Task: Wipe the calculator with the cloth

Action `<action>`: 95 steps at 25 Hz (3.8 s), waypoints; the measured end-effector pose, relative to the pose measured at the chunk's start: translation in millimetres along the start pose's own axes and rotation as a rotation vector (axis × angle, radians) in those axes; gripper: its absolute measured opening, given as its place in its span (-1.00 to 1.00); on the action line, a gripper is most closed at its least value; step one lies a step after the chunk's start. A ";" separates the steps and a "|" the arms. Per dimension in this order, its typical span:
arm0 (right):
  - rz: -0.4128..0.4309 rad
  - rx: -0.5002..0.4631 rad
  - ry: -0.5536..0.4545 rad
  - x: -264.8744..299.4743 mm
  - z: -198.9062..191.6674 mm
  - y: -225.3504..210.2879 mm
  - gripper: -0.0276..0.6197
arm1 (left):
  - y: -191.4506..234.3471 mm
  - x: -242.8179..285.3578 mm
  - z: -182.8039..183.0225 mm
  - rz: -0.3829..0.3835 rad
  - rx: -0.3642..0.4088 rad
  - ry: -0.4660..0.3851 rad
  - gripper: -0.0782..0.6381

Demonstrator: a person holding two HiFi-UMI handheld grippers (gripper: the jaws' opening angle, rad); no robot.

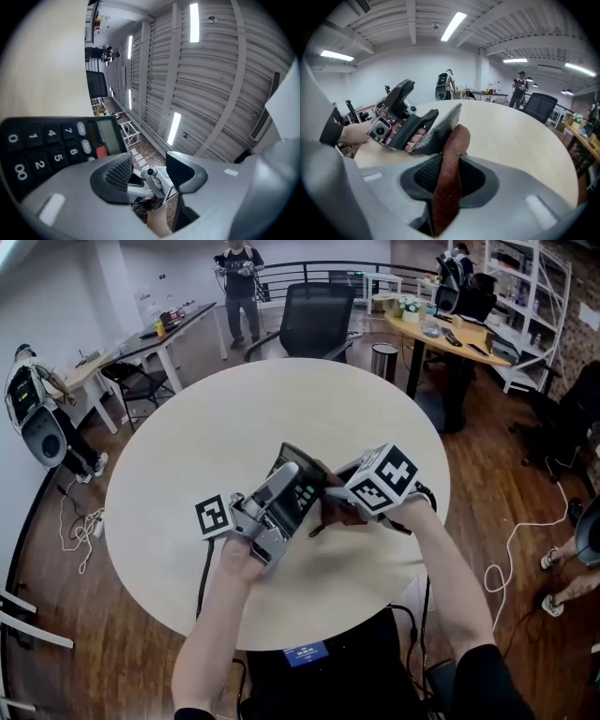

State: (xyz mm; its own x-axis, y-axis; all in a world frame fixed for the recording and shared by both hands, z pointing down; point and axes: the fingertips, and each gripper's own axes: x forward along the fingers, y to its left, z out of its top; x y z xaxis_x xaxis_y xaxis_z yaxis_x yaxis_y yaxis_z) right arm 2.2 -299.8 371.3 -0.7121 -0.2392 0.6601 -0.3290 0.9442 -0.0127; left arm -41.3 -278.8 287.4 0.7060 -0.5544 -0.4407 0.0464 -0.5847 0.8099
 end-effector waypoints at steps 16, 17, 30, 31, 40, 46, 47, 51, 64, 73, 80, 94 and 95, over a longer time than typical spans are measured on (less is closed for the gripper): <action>-0.318 0.003 0.156 -12.6 -42.1 -64.3 -0.62 | 52.9 -85.8 85.1 0.474 0.331 0.167 -0.20; -0.311 0.002 0.154 -13.7 -43.9 -58.2 -0.62 | 58.0 -85.4 88.1 0.480 0.333 0.187 -0.19; -0.279 -0.084 0.136 69.5 22.2 -37.1 -0.62 | 51.2 -85.0 106.1 0.238 0.080 0.031 -0.09; -0.275 -0.108 0.133 76.6 28.6 -40.4 -0.62 | 50.0 -88.9 107.8 0.224 0.058 0.008 -0.09; -0.186 -0.145 0.054 95.5 56.5 -42.5 -0.62 | 34.6 -95.8 96.3 0.232 0.044 -0.048 -0.06; -0.154 -0.029 0.049 79.9 37.9 -28.5 -0.62 | 42.5 -103.0 107.7 0.248 0.003 -0.139 -0.07; -0.145 -0.019 0.051 79.2 34.9 -23.5 -0.62 | 43.5 -103.1 108.0 0.248 0.002 -0.142 -0.08; -0.128 0.006 0.060 72.7 25.9 -7.1 -0.62 | 42.6 -103.5 106.7 0.254 0.005 -0.142 -0.11; -0.128 0.199 -0.160 31.8 21.0 -21.2 -0.62 | 15.7 -101.9 92.8 0.219 0.070 -0.093 -0.14; 0.473 0.883 -1.030 -156.4 -33.9 6.3 -0.62 | -91.8 -147.4 3.3 0.028 0.057 -0.185 -0.28; 0.414 0.882 -1.061 -199.0 -105.0 39.3 -0.62 | -114.4 -209.6 -22.7 0.068 0.059 -0.438 -0.33; 0.408 0.814 -1.091 -187.3 -103.0 76.3 -0.62 | -111.6 -225.4 -41.4 0.169 0.120 -0.484 -0.38; 0.408 0.817 -1.089 -185.7 -102.2 76.9 -0.62 | -110.1 -226.4 -41.1 0.177 0.121 -0.482 -0.38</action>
State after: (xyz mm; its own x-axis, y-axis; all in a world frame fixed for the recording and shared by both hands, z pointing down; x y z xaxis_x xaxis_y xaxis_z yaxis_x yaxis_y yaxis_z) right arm 172.5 -159.7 324.6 -0.8335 -0.3916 -0.3897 0.0194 0.6842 -0.7291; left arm -177.2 -64.5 314.0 0.2893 -0.8436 -0.4525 -0.1457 -0.5060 0.8502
